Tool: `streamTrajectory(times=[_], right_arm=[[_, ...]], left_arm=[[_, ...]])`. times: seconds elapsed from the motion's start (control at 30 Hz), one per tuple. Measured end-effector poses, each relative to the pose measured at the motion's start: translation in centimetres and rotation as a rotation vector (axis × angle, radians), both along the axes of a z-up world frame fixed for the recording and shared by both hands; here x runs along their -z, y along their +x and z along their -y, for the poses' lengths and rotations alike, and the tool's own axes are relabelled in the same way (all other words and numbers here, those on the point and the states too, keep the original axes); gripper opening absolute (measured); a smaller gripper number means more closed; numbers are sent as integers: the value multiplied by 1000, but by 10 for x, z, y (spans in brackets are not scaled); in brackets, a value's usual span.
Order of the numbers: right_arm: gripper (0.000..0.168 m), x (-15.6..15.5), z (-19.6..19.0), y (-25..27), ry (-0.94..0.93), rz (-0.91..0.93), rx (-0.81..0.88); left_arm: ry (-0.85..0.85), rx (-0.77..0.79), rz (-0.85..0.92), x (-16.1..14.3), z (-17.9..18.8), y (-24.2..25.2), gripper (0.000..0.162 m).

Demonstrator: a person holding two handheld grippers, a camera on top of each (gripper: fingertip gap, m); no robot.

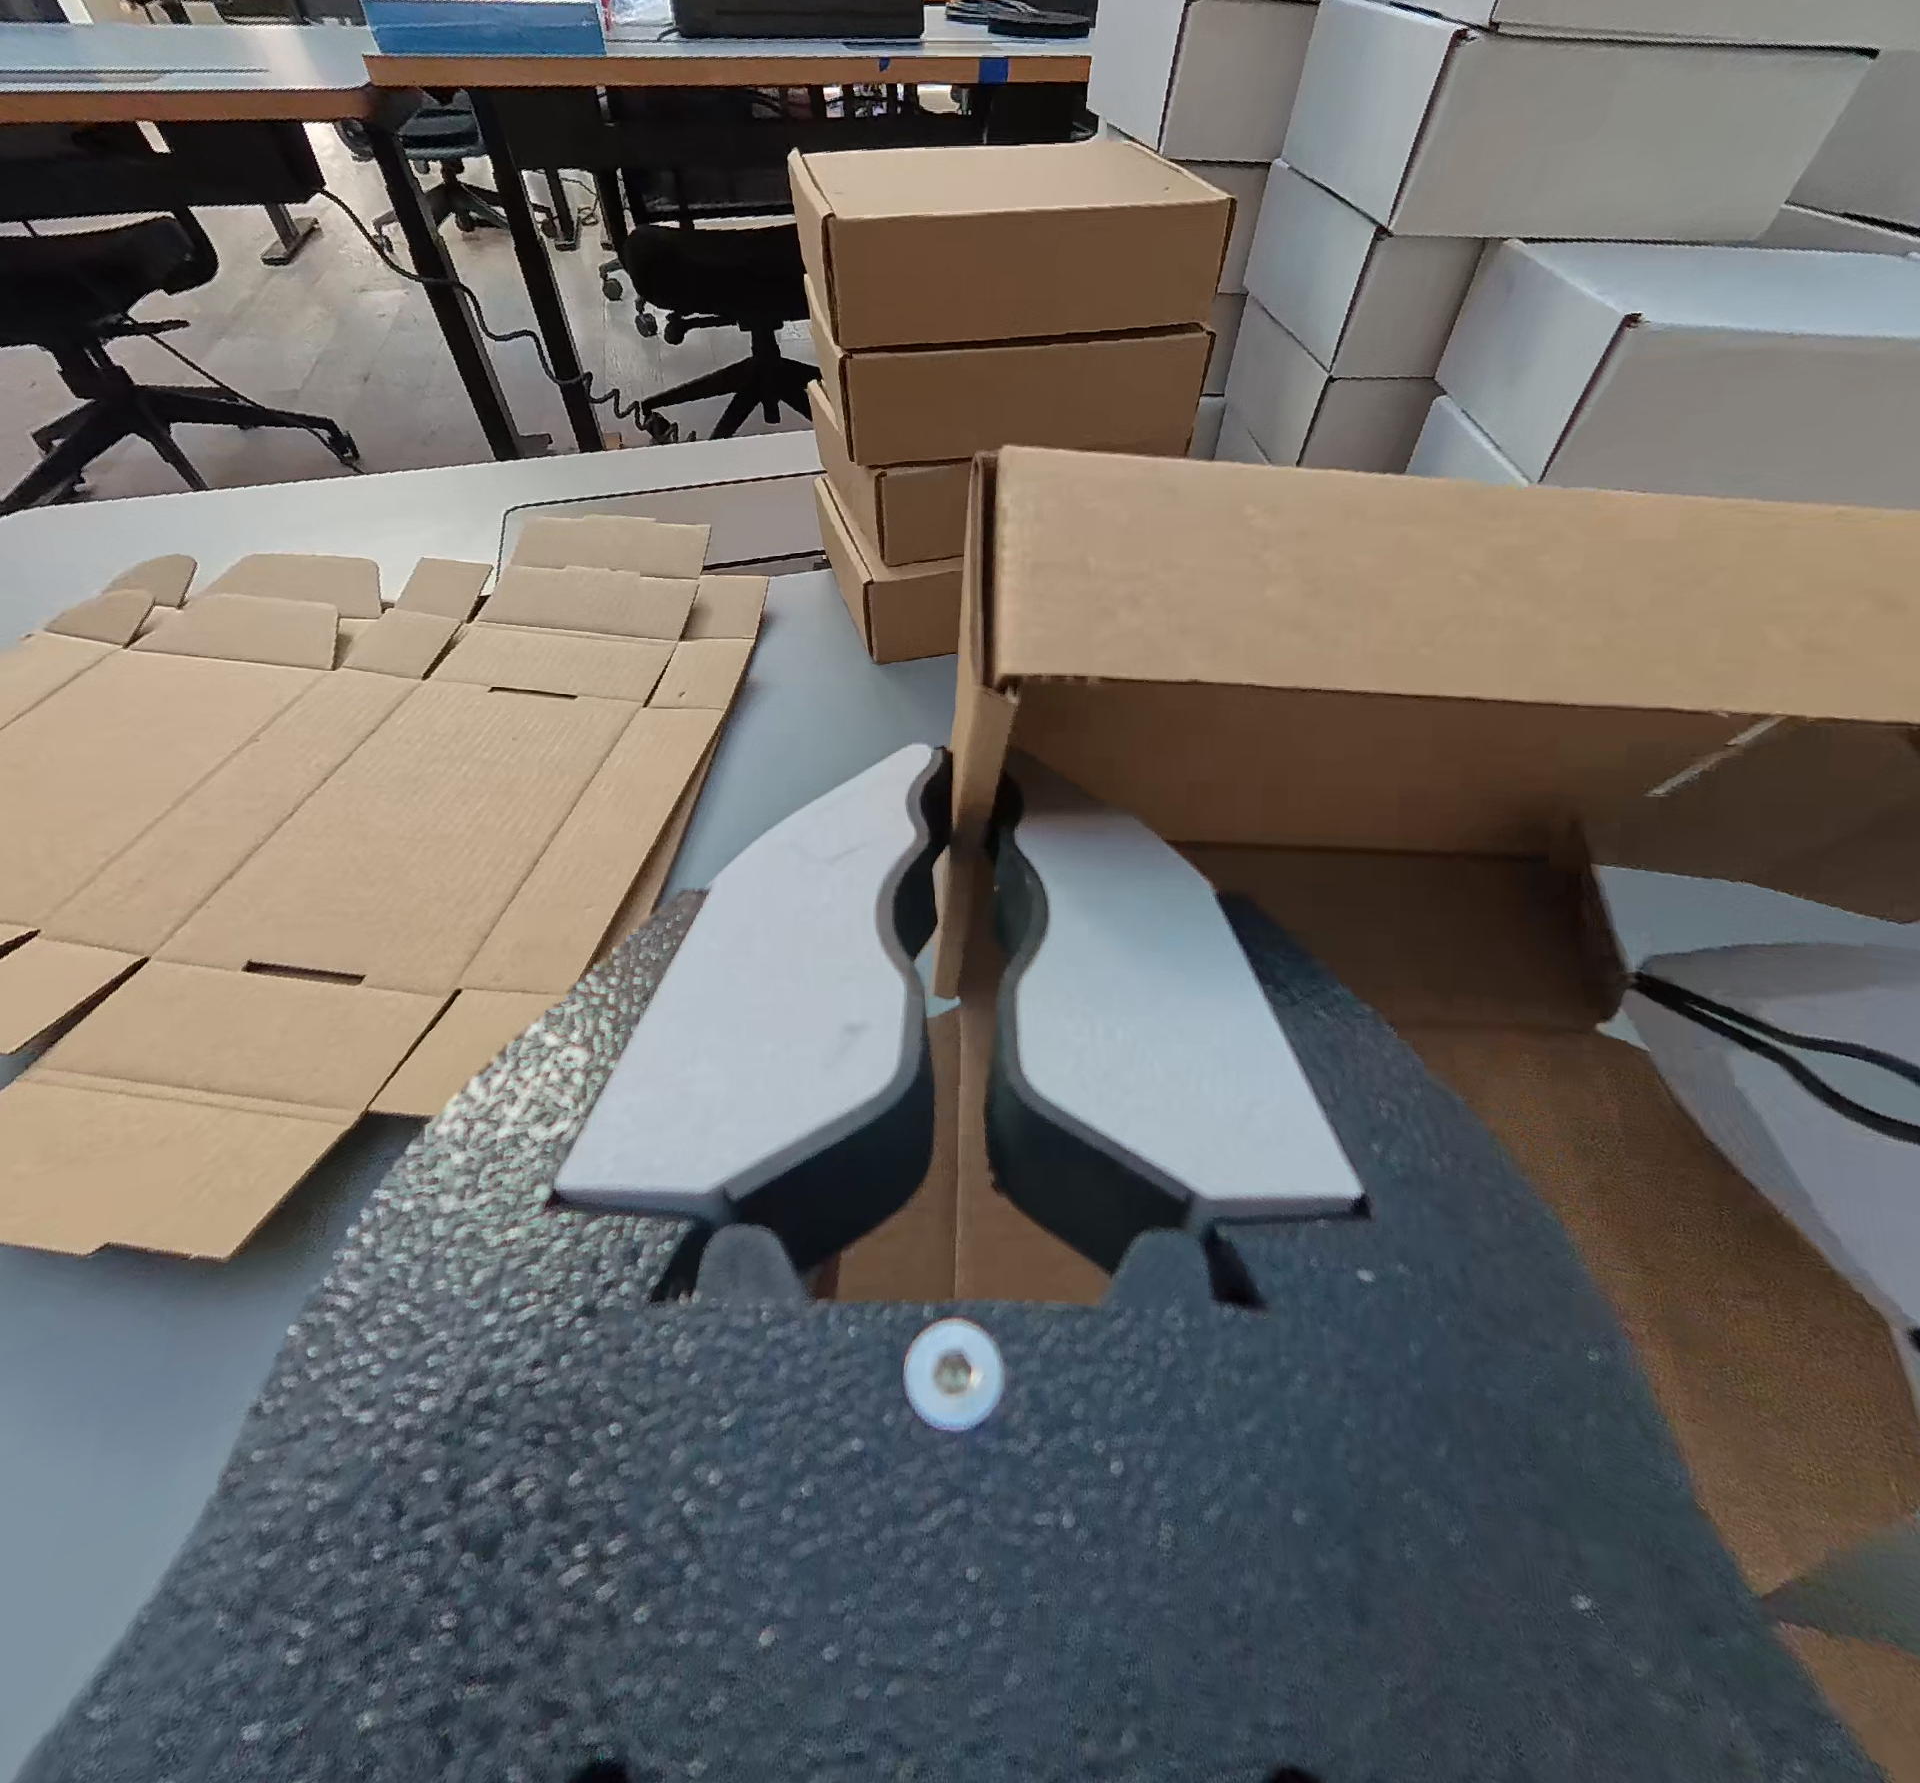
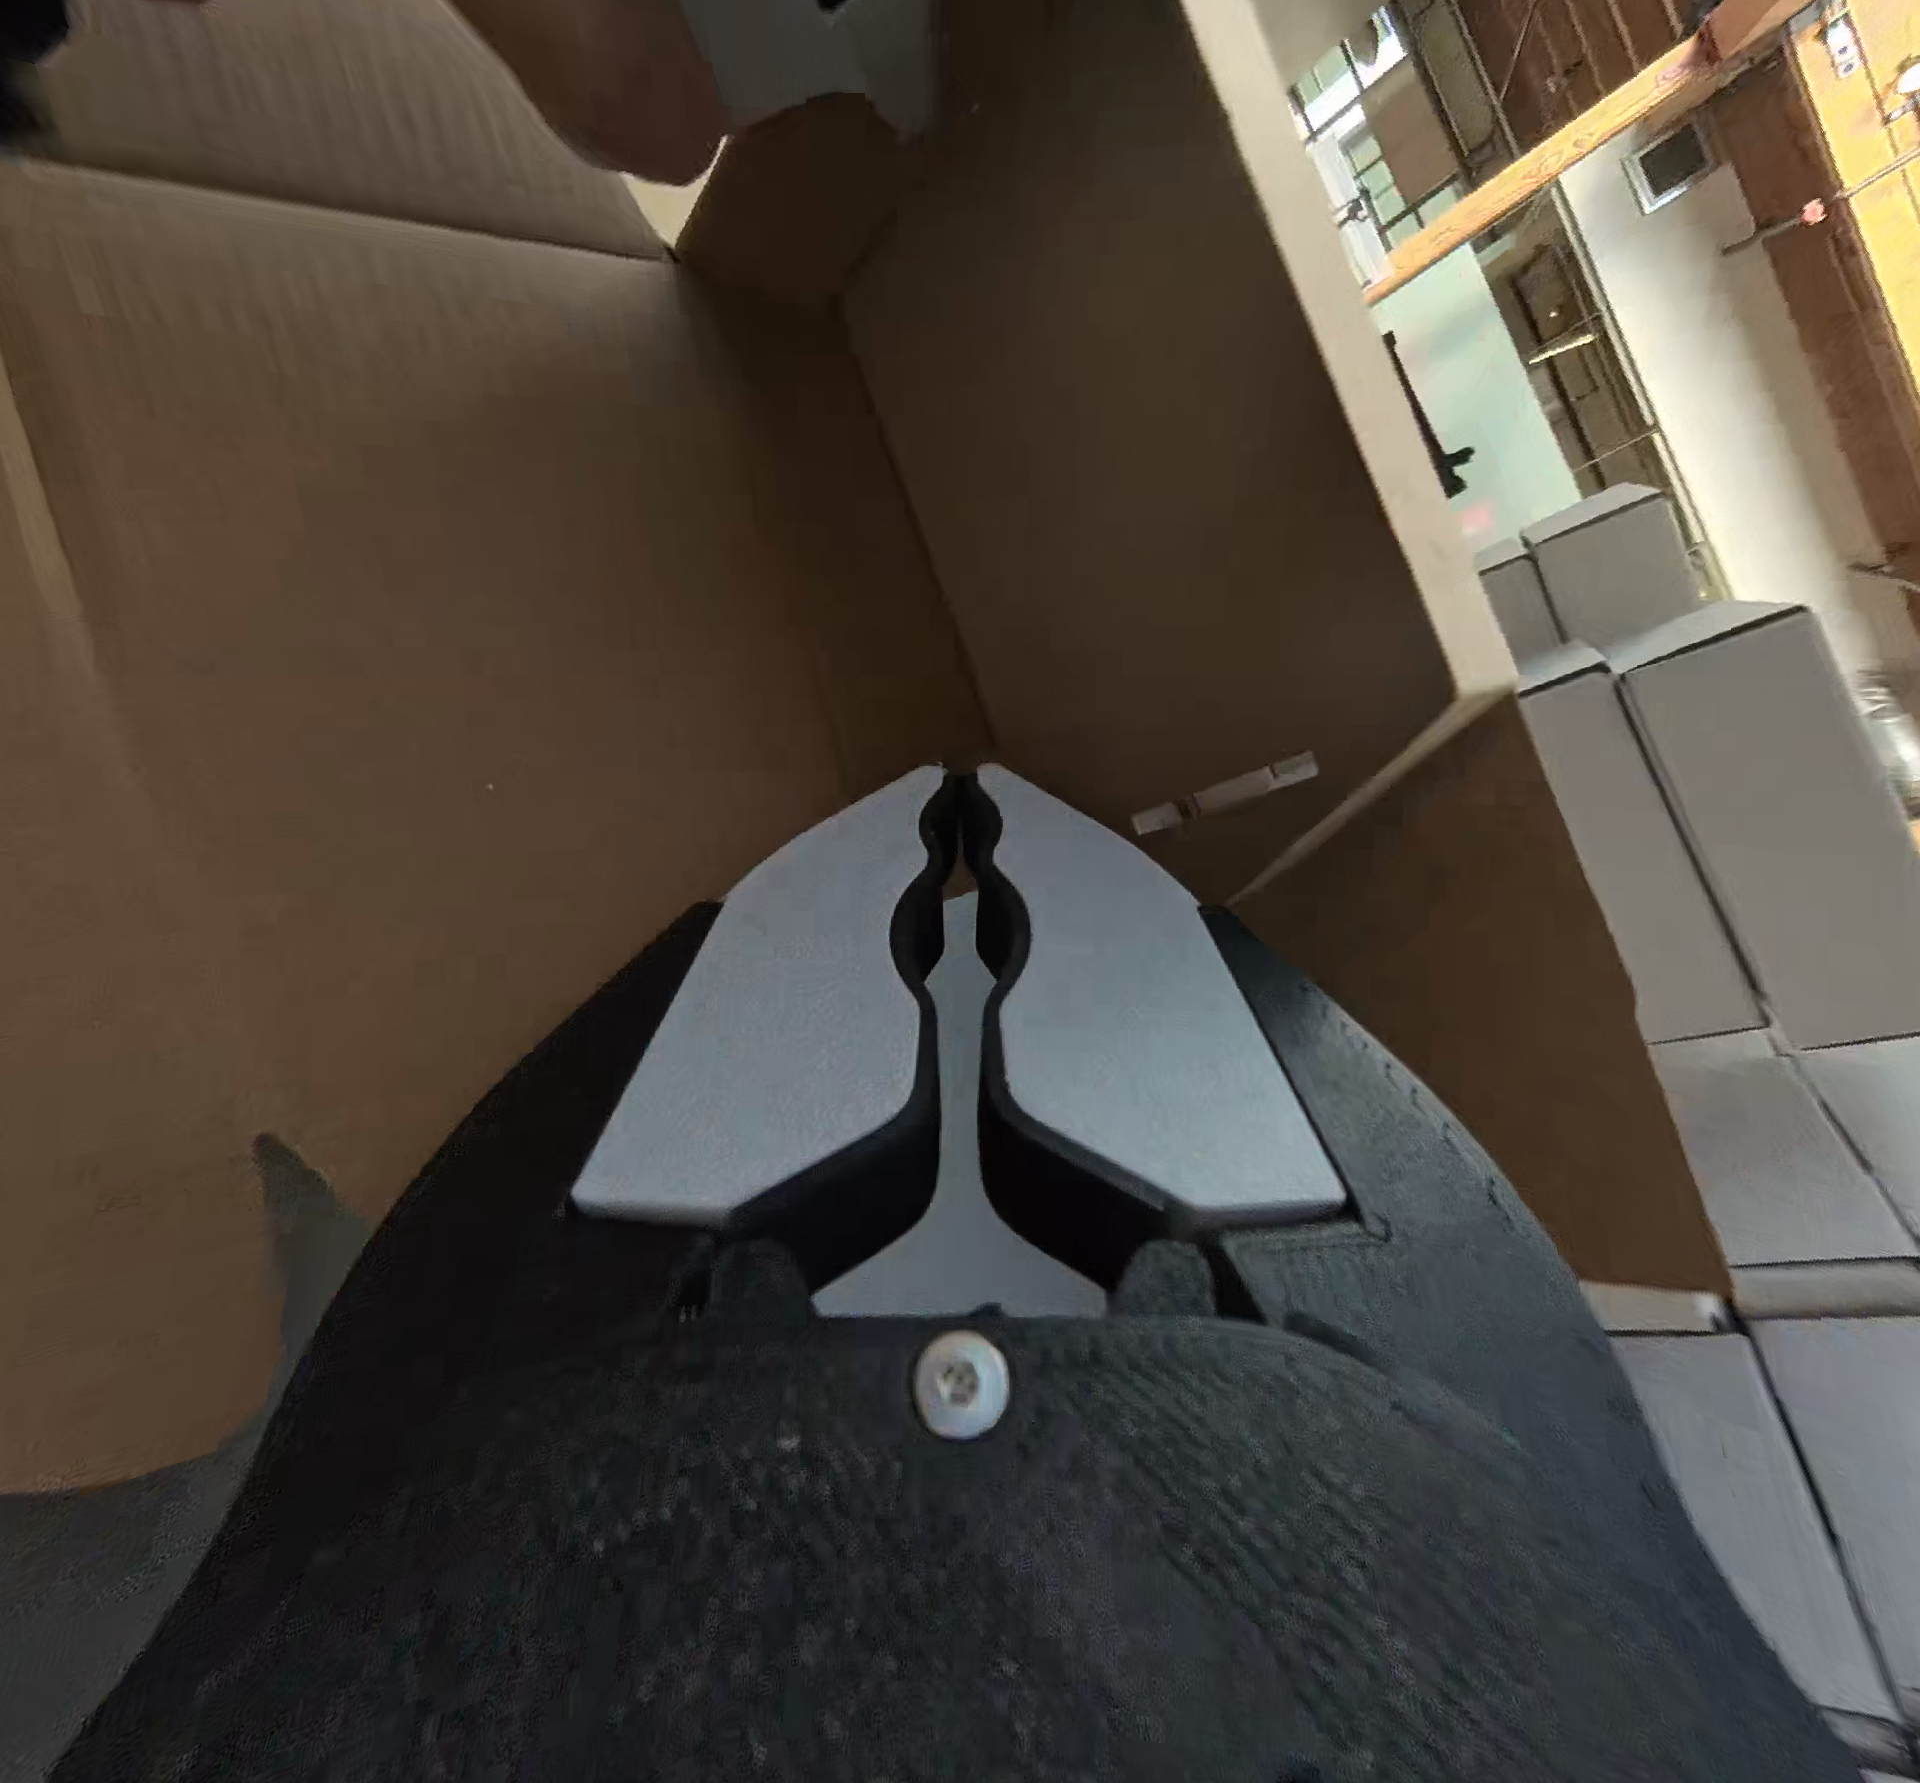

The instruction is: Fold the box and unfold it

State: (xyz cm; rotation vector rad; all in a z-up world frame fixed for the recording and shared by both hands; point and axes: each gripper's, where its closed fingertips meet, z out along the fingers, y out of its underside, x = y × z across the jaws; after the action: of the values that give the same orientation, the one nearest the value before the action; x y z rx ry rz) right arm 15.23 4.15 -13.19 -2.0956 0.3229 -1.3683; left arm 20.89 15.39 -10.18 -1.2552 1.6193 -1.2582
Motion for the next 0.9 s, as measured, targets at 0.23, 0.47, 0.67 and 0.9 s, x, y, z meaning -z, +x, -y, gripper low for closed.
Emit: streamTrajectory(times=[0.23, 0.47, 0.67, 0.9], right_arm=[[10, -70, 50, -13, 708, -121, -49], [46, -75, 135, 18, 771, -79, 134], [65, -53, 114, 47, 722, -250, 12], [52, -50, 59, 26, 567, -402, -310]], left_arm=[[-36, -18, -21, 6, -21, 5, 5], [-129, 46, -67, 12, -19, 3, 5], [-129, 113, -89, 13, -2, 0, 4], [-111, 129, -98, 13, 0, 1, 5]])
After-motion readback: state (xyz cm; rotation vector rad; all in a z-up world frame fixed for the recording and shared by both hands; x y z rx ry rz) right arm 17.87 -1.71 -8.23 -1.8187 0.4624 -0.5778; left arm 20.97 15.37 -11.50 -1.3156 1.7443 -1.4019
